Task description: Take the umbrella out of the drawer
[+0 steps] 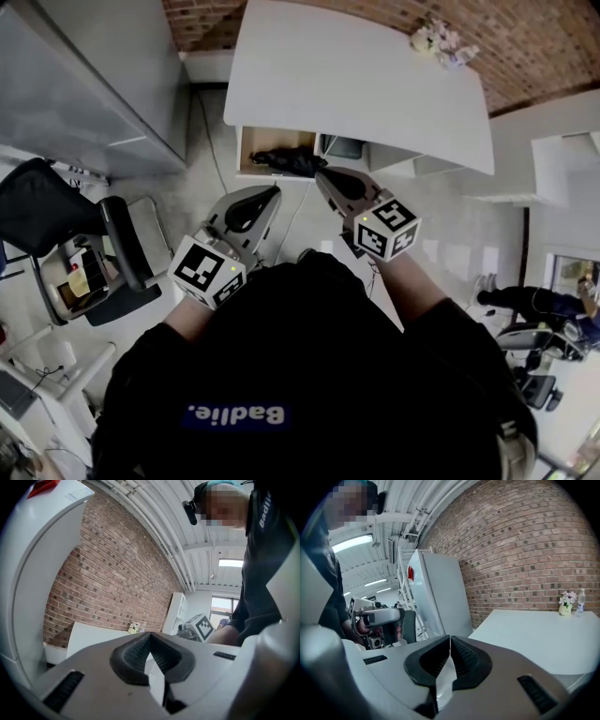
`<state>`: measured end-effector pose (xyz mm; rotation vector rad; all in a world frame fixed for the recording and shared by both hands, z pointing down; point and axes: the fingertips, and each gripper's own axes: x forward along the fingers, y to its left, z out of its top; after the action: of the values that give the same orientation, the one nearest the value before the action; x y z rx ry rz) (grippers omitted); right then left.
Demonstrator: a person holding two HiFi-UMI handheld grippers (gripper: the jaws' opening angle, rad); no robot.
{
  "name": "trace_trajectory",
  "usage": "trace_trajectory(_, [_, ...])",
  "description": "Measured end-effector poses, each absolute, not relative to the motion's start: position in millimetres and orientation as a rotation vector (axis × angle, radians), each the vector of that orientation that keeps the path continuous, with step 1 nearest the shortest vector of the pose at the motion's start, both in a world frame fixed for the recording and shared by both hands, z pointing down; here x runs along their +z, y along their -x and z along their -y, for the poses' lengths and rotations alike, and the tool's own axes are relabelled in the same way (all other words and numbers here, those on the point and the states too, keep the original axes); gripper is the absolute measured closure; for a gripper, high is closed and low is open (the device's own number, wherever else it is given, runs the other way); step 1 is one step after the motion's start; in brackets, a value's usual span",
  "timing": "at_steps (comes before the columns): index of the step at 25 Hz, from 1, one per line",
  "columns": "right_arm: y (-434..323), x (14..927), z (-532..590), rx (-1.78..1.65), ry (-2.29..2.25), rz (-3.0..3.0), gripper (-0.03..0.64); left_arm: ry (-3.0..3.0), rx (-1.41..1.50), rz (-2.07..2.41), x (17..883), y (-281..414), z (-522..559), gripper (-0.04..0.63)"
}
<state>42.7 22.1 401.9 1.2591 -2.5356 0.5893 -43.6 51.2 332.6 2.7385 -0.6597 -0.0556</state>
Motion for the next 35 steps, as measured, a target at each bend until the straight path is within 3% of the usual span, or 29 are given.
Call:
trace_trajectory(8, [-36, 438, 2, 0.564, -1.106, 2.494, 0.584, -2.661, -0.043, 0.781, 343, 62, -31, 0.598])
trace_trajectory(19, [-83, 545, 64, 0.532, -0.855, 2.347, 0.581, -2.488, -0.051, 1.091, 356, 28, 24, 0.598])
trace_trajectory(23, [-77, 589, 72, 0.547, -0.693, 2.308, 0.512, -2.433, -0.118, 1.194, 356, 27, 39, 0.597])
trace_trajectory(35, [-65, 714, 96, 0.418, -0.554, 1.994, 0.434, -2.377, -0.045, 1.132, 394, 48, 48, 0.597])
